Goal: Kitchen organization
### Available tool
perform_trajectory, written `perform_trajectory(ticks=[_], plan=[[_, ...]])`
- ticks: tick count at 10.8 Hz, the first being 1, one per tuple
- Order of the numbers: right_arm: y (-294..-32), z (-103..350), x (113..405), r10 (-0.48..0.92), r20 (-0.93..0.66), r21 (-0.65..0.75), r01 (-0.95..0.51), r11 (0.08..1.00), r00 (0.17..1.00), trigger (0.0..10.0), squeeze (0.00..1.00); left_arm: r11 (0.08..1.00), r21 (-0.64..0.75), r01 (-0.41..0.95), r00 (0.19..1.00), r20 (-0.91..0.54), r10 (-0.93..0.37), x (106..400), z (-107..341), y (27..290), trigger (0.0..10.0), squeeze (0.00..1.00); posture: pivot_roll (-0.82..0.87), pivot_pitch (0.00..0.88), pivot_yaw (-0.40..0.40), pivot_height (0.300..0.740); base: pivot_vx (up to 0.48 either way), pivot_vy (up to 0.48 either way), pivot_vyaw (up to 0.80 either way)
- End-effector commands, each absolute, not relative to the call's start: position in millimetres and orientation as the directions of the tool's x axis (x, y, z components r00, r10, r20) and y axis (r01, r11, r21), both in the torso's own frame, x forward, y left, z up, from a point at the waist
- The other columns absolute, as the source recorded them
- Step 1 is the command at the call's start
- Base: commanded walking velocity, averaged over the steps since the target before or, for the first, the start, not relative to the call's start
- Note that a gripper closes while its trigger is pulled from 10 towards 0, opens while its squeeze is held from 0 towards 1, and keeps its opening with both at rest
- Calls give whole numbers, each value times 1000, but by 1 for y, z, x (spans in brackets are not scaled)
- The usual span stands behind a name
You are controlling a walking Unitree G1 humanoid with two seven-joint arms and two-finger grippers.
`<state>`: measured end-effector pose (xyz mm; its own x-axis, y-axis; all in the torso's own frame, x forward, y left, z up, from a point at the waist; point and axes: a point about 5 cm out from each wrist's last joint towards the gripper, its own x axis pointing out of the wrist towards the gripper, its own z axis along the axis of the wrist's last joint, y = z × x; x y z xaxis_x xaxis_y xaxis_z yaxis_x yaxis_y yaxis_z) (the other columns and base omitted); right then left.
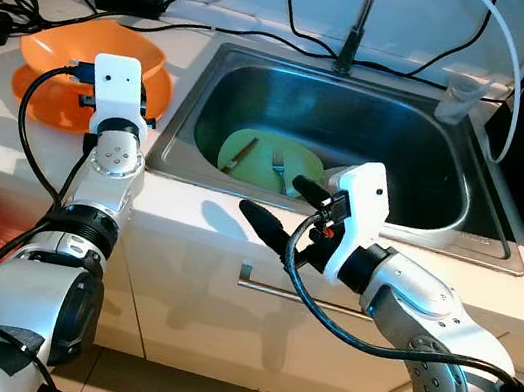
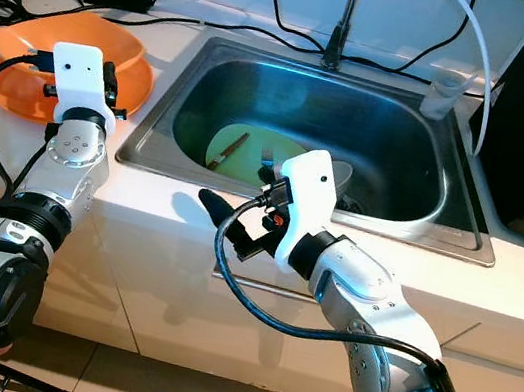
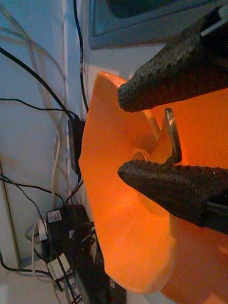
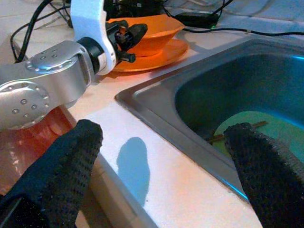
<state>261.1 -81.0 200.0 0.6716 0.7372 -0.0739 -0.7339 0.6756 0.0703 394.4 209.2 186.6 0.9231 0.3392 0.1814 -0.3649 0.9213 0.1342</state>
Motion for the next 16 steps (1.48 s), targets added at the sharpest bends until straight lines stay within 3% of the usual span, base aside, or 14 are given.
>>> perform_trajectory(ticks=[1, 8, 13, 16], plan=[[-80, 201, 258, 753, -67, 75, -749, 658, 655, 10000, 0, 926, 133, -354, 927, 182, 328, 395, 188, 210, 0, 0, -34, 41, -25, 740, 0, 0, 0], [-74, 209, 252, 799, -16, 103, -794, 600, 602, 10000, 0, 927, 134, -350, 924, 212, 318, 396, 193, 208, 0, 0, -31, 36, -21, 740, 0, 0, 0], [-73, 211, 257, 792, 10, 101, -789, 606, 610, 10000, 0, 883, 227, -411, 865, 402, 300, 396, 226, 204, 0, 0, -18, 12, -6, 740, 0, 0, 0], [-76, 216, 268, 752, 43, 75, -752, 655, 658, 10000, 0, 924, 195, -328, 883, 411, 226, 397, 228, 185, 0, 0, -6, 0, 11, 740, 0, 0, 0]])
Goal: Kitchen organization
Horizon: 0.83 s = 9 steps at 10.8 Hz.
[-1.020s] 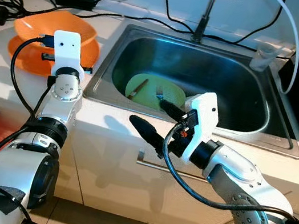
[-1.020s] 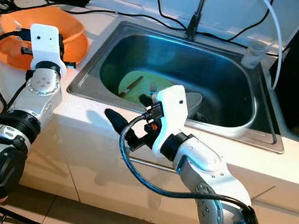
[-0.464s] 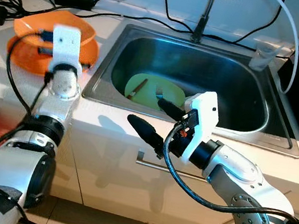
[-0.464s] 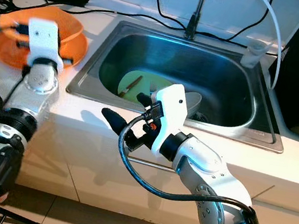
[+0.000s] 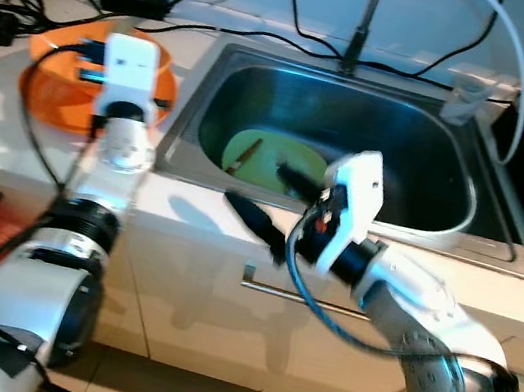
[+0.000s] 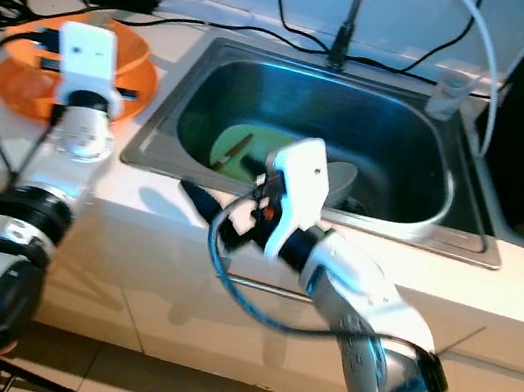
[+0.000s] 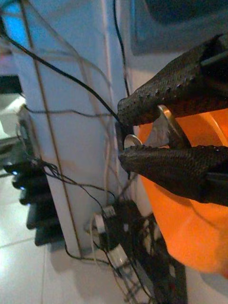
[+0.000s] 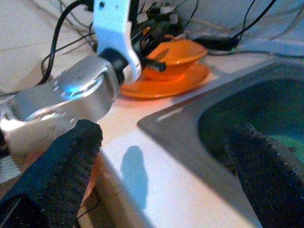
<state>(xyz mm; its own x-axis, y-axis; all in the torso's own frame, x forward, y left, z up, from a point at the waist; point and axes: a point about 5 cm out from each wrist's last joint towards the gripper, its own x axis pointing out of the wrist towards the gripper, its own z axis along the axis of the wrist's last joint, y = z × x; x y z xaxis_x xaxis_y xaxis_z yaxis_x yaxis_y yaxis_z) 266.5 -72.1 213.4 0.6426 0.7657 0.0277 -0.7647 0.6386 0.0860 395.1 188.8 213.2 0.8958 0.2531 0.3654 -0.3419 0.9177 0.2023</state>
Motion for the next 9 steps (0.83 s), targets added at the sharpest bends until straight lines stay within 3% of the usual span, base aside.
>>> perform_trajectory(ticks=[1, 6, 9], plan=[[-80, 218, 272, 723, 50, 63, -725, 686, 689, 10000, 0, 931, 194, -311, 884, 419, 208, 397, 230, 180, 0, 0, -6, 0, 14, 740, 0, 0, 0], [-102, 219, 286, 589, 54, 7, -590, 807, 807, 10000, 0, 978, 172, -117, 909, 416, 36, 400, 234, 134, 0, 0, -62, 0, 66, 740, 0, 0, 0], [-128, 213, 290, 427, -15, -82, -427, 900, 904, 10000, 0, 986, 138, 96, 931, 339, -138, 401, 224, 96, 0, 0, -121, 0, 92, 740, 0, 0, 0]])
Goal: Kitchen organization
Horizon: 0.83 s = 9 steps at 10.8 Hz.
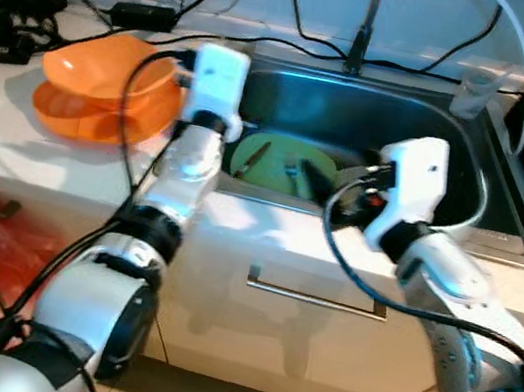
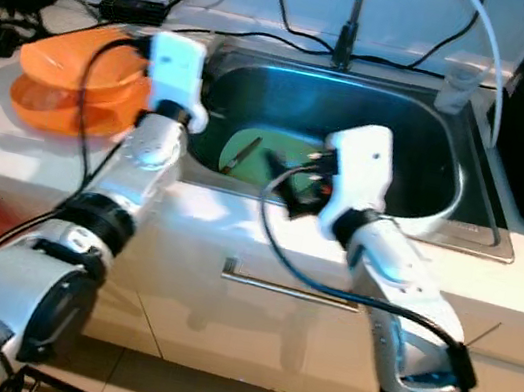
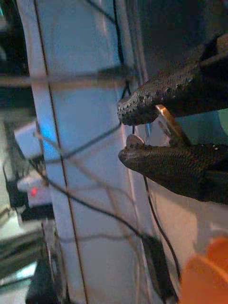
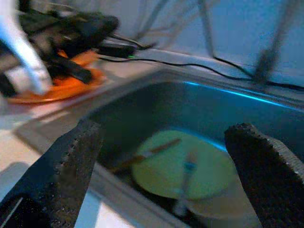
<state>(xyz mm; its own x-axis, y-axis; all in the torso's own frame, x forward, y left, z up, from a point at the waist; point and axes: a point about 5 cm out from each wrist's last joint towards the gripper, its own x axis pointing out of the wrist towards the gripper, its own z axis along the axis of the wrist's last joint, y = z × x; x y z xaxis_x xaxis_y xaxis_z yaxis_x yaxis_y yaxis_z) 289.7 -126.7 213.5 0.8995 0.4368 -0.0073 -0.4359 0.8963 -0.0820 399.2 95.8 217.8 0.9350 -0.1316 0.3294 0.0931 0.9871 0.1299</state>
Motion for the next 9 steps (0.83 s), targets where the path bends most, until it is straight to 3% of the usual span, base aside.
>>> perform_trajectory(ticks=[1, 5, 9], plan=[[-134, 212, 290, 393, -27, -88, -393, 915, 919, 10000, 0, 984, 125, 130, 935, 315, -164, 400, 219, 90, 0, 0, -134, 0, 98, 740, 0, 0, 0], [-147, 205, 288, 298, -79, -104, -305, 947, 951, 10000, 0, 968, 28, 251, 962, 104, -252, 395, 178, 71, 0, 0, -154, 0, 102, 740, 0, 0, 0], [-130, 204, 281, 400, -123, -99, -412, 906, 908, 10000, 0, 961, 11, 277, 957, -93, -274, 387, 138, 73, 0, 0, -160, 0, 92, 740, 0, 0, 0]])
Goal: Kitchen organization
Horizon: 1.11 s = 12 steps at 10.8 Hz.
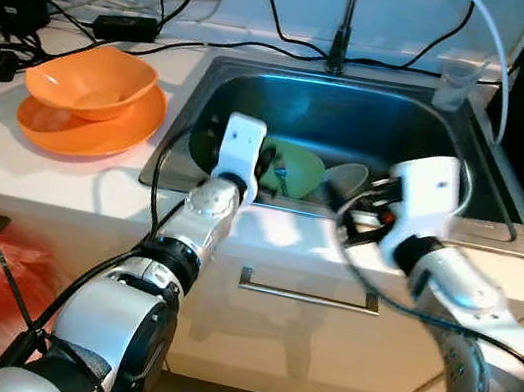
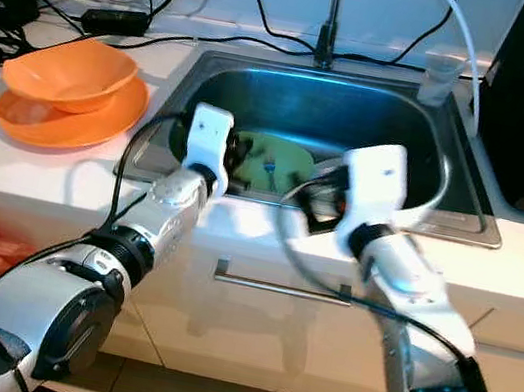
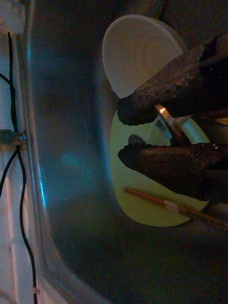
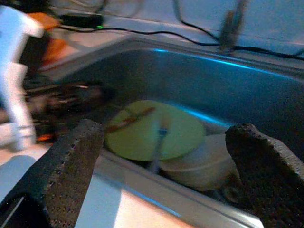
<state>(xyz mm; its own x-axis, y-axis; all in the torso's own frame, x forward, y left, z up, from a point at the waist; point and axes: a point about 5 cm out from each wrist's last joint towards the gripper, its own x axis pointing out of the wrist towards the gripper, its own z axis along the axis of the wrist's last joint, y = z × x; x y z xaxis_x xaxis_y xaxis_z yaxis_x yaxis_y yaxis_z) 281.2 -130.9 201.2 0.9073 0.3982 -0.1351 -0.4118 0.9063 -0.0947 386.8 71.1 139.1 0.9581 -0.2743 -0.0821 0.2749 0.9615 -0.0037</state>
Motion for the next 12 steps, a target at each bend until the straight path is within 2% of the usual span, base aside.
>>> perform_trajectory(ticks=[1, 7, 8, 9, 10, 12], plan=[[-125, 201, 275, 439, -157, -94, -456, 885, 885, 10000, 0, 955, -7, 297, 946, -132, -295, 385, 131, 70, 0, 0, -162, 2, 91, 740, 0, 0, 0], [-121, 187, 262, 484, -287, -69, -522, 850, 827, 10000, 0, 942, -82, 325, 922, -194, -335, 377, 118, 56, 0, 0, -181, 21, 83, 740, 0, 0, 0], [-121, 186, 261, 485, -293, -68, -524, 849, 824, 10000, 0, 934, -102, 341, 914, -195, -355, 376, 118, 53, 0, 27, -177, 23, 84, 740, 0, 0, 0], [-119, 186, 261, 487, -296, -65, -526, 848, 822, 10000, 0, 932, -111, 344, 911, -200, -360, 376, 118, 53, 7059, 1000, -174, 25, 85, 740, 0, 0, 0], [-119, 185, 261, 489, -298, -62, -527, 847, 820, 10000, 0, 935, -106, 338, 913, -203, -354, 376, 117, 54, 10000, 1000, -173, 25, 86, 740, 0, 0, 0], [-118, 185, 262, 488, -300, -60, -527, 848, 819, 10000, 0, 937, -106, 332, 915, -207, -347, 377, 117, 56, 10000, 1000, -171, 24, 87, 740, 0, 0, 0]])
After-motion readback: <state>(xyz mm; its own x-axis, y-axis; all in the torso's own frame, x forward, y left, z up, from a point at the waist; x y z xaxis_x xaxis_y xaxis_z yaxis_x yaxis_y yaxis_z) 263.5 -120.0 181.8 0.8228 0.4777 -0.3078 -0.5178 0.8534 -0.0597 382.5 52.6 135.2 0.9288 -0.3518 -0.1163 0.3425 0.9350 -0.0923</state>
